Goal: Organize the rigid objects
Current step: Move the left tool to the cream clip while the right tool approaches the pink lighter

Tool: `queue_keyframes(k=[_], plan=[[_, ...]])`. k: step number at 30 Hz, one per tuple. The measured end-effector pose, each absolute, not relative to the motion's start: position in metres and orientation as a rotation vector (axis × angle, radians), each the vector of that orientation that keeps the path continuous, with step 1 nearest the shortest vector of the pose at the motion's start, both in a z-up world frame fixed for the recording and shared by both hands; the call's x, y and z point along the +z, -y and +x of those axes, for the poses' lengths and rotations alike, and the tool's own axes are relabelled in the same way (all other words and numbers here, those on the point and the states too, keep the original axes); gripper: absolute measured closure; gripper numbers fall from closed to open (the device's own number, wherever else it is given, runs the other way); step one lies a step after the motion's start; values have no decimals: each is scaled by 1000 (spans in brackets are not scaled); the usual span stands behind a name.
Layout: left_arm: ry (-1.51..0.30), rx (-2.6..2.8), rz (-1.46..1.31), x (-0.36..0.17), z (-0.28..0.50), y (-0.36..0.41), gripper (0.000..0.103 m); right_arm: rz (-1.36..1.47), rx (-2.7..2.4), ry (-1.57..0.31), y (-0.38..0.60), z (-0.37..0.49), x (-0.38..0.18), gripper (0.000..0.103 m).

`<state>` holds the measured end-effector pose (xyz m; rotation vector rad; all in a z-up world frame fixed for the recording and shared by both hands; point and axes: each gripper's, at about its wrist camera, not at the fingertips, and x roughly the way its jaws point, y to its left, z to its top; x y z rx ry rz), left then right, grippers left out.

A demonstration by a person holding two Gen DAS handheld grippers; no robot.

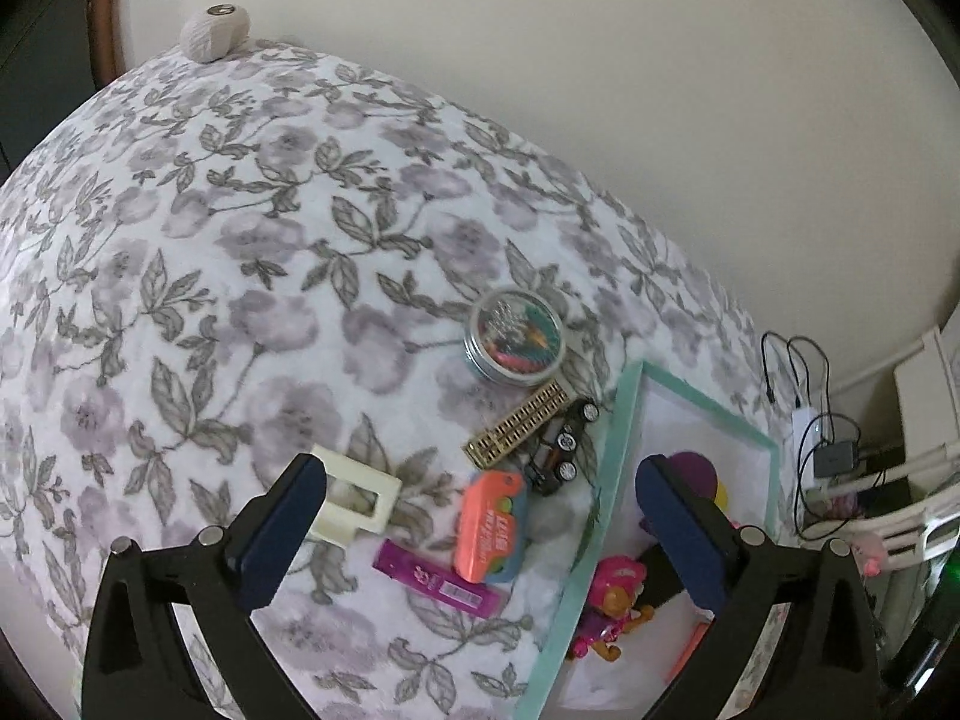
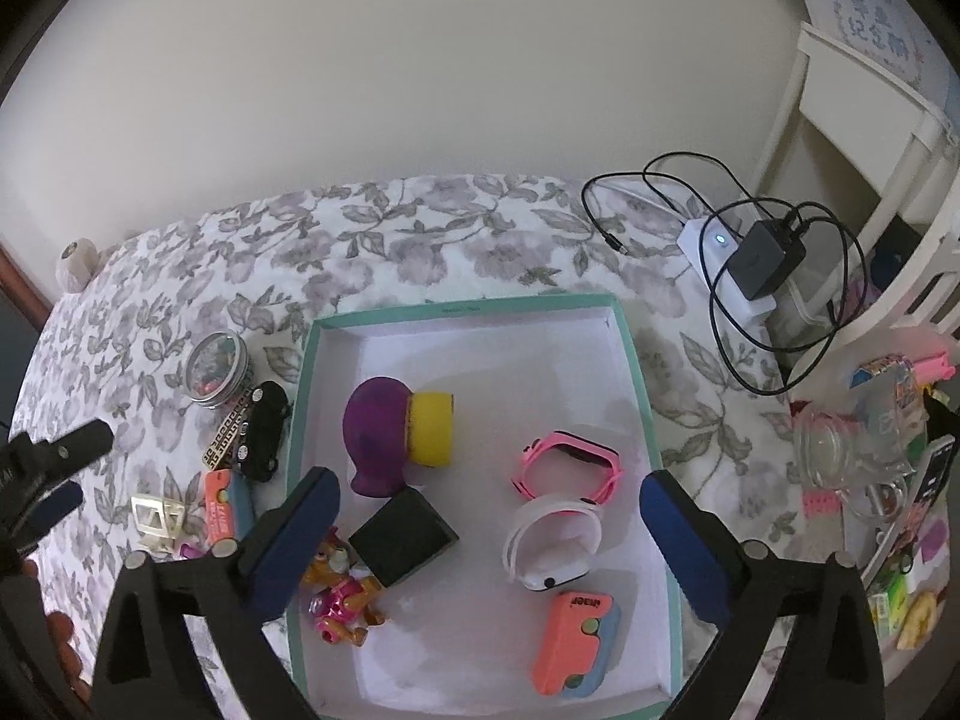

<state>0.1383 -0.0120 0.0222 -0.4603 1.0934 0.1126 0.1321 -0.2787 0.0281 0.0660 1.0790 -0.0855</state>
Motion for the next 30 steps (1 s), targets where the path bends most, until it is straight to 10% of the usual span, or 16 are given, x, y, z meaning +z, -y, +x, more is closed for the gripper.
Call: queue_keyframes(k=[30], plan=[[-1319,158,-445,-48,150,-49,0,-147,280,-1213,101,140,-47,10]])
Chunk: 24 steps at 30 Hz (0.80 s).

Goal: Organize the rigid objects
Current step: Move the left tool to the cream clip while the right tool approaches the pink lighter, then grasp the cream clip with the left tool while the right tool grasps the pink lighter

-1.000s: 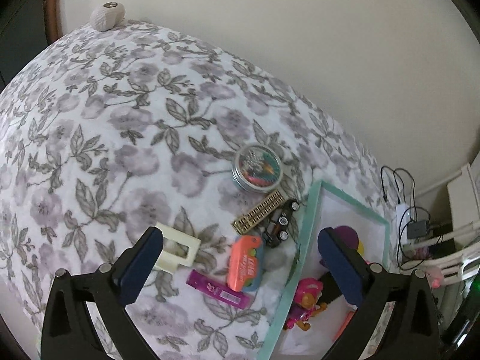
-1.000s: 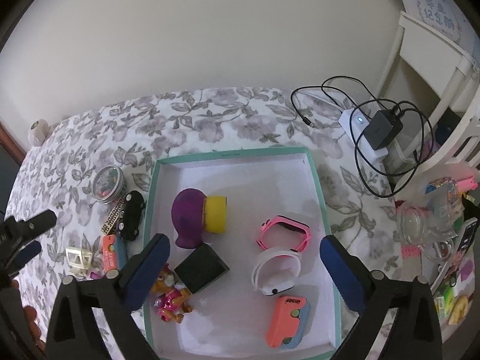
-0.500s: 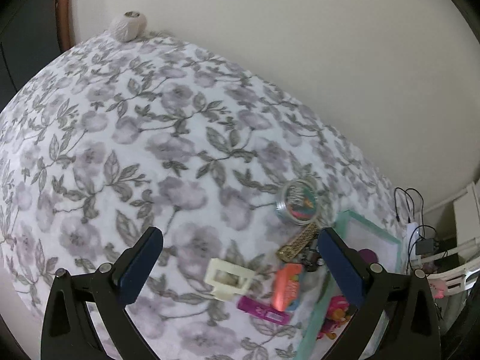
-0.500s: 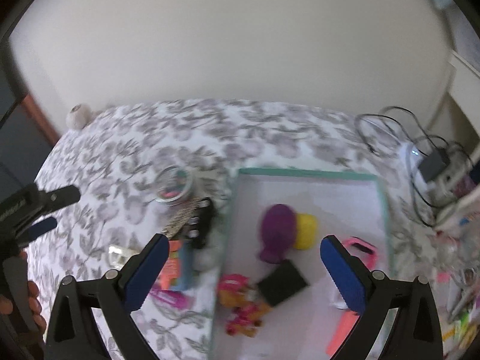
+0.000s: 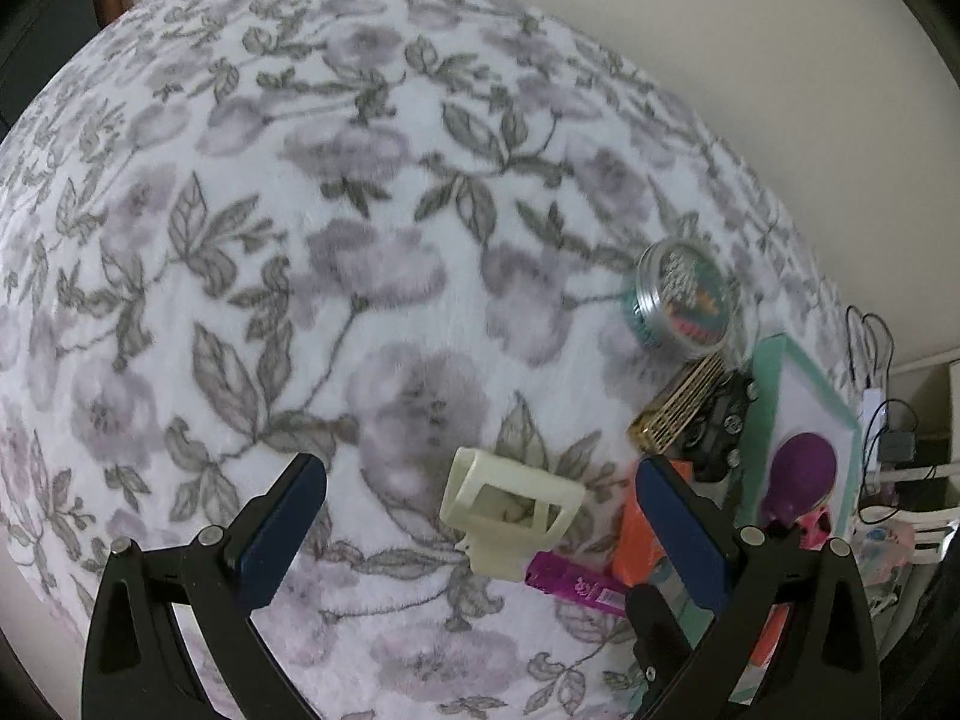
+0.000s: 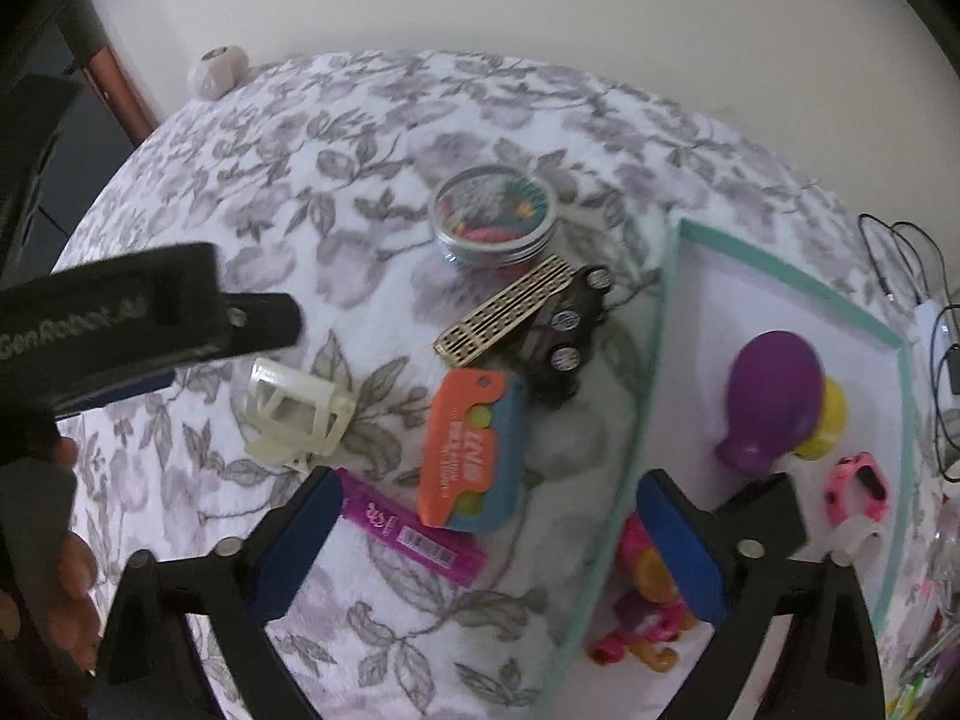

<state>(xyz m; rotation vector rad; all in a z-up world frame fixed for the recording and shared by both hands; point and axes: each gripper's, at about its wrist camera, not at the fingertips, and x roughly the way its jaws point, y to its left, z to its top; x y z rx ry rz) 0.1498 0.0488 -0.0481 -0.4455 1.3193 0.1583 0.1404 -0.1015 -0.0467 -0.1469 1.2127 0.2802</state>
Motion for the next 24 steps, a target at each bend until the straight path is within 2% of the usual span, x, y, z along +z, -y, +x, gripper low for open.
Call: queue_keyframes(k=[8,12,16,20,23,24], plan=[[-1376,142,-413,-67,151,-39,1,-146,272,-1237,98,143,-62,28],[-1396,135,-398,-74,152,-33,2,-156,294,-1257,98,141,-67,28],[-1412,133,-357,-80,157,-25,17,-165,305,-1271,96,140,-69,28],[-1411,139,-321,-84,159,-16,23,-167,307,-1286,97,140,-71,28],[-1397,130,-293,-83,162,-7,33,-160,313,-1297,97,139,-72,28],[-1391,124,-283,-83,162,-4,41,-156,318,-1300,98,139,-72,28]])
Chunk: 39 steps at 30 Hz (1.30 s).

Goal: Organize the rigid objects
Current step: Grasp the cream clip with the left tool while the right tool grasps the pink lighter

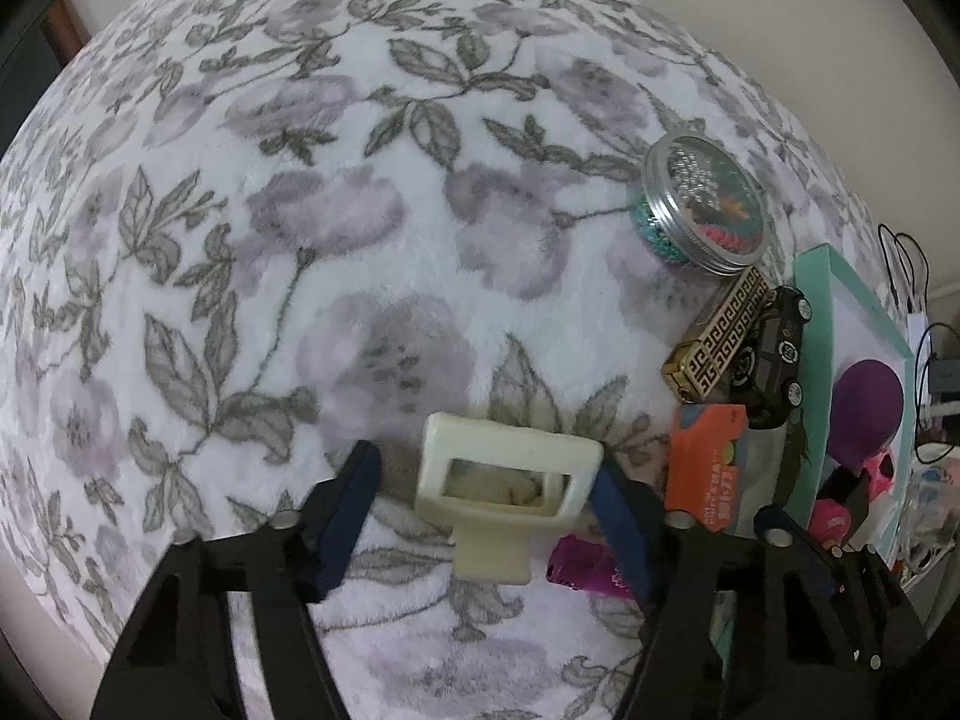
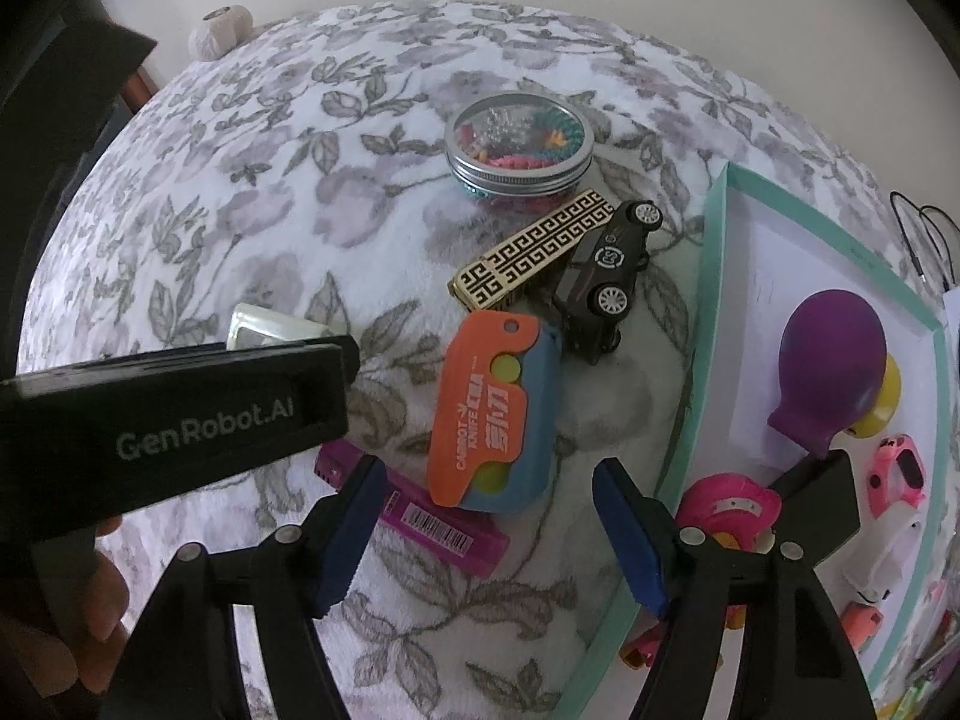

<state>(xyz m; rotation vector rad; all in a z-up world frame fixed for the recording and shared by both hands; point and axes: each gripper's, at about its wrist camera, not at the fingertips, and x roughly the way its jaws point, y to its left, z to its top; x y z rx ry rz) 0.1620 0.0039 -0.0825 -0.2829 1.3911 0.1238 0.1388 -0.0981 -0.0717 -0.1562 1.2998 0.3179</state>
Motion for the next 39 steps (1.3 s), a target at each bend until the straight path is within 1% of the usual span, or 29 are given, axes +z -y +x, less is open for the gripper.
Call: queue_keyframes(k=[1,8,17,19,22,26,27,29,32,39], plan=[[-1389,121,-275,-82,163,-2,47,-152,323,-1301,99,138,-72,28],[-1375,101,-245,-78,160,4,47,-133,359,-1328,101,133,-74,28],[-1381,126,-293,-81,139,-21,47,-170,409,-1350,85,121,-83,28],[-1383,139,-315,-81,134,-27,47,-177,426,-1357,80,119,-85,31],[-1386,150,-335,-82,128,-34,47,-214,416,-1351,73,117,-87,32],[-1388,157,-341,-84,120,-39,47,-255,390,-1343,66,114,-90,51],[-1388,157,-340,-84,118,-42,47,-258,400,-1345,65,113,-90,53],[-1388,157,-338,-83,113,-45,47,-251,439,-1355,64,110,-88,62],[-1387,159,-346,-84,115,-42,47,-259,509,-1373,59,101,-87,63],[-1389,160,-347,-85,117,-43,47,-299,499,-1345,42,96,-88,62]])
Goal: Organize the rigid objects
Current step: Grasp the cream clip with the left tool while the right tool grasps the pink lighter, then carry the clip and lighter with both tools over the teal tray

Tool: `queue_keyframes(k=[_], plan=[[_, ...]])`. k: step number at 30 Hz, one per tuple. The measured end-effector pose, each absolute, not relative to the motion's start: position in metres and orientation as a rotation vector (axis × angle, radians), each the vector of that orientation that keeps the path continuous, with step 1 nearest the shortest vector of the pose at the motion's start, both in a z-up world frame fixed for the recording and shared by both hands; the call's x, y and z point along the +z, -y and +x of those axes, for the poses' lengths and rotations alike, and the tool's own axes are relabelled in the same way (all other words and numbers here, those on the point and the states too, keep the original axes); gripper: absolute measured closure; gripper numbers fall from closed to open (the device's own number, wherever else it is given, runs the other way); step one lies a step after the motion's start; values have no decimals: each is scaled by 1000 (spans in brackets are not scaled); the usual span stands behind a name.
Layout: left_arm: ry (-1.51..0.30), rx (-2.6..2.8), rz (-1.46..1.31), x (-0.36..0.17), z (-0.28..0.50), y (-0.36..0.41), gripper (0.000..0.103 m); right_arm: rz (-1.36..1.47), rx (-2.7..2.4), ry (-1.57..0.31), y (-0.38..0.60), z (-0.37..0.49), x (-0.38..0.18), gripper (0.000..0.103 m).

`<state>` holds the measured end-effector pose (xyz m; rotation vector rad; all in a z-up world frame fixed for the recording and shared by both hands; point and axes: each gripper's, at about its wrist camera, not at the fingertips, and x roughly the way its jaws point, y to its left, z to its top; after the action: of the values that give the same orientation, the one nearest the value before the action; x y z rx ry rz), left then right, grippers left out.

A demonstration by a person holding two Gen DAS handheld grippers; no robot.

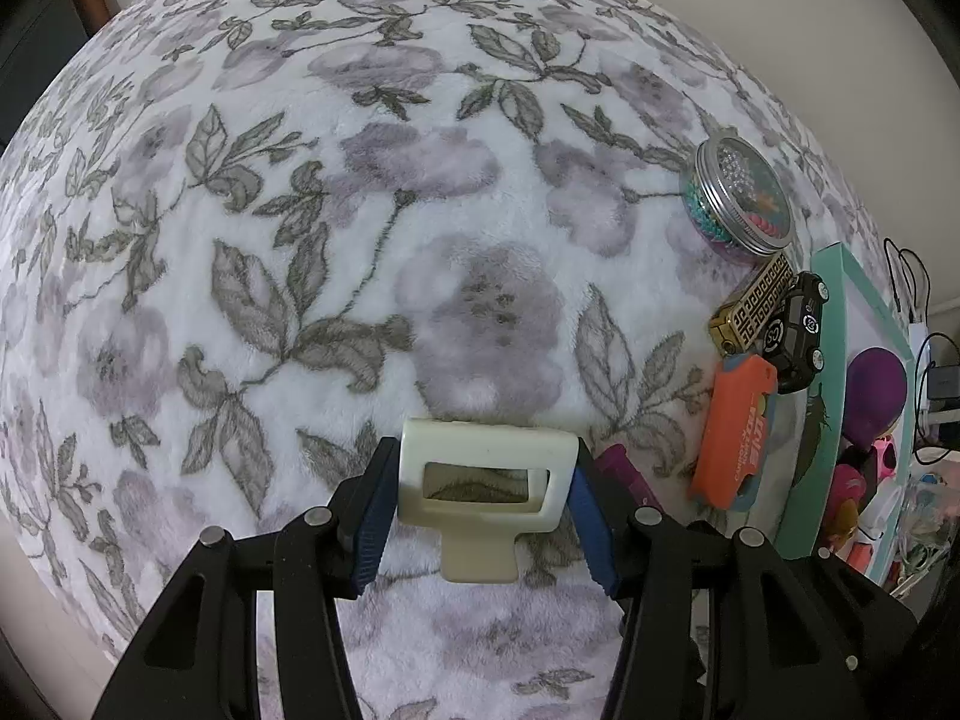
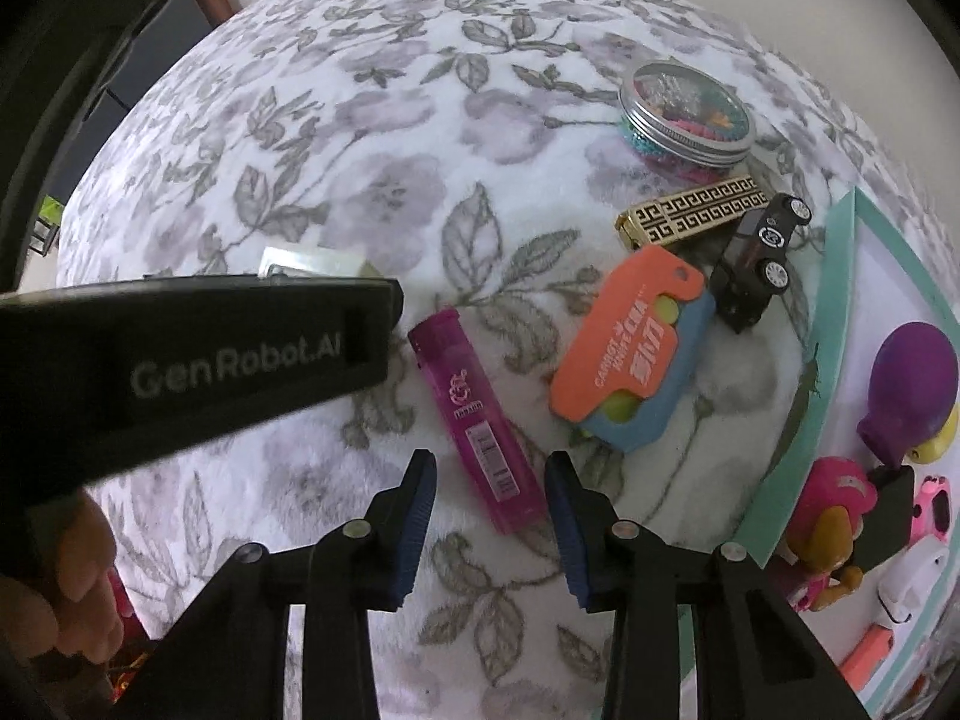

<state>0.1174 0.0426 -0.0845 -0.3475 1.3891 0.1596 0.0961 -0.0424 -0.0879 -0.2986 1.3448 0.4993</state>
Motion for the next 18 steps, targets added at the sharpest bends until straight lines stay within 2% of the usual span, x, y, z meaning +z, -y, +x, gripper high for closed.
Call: queue_keyframes(k=[7,11,13,18], plan=[[-1387,165,-362,-85,118,-43,47,-291,471,-1303,34,97,-86,63],[-1385,169,-368,-85,117,-44,47,-313,466,-1292,39,99,-88,78],[-1384,170,-373,-84,117,-44,47,-290,476,-1291,46,102,-87,81],[-1373,175,-375,-81,119,-46,48,-204,501,-1303,59,110,-81,82]])
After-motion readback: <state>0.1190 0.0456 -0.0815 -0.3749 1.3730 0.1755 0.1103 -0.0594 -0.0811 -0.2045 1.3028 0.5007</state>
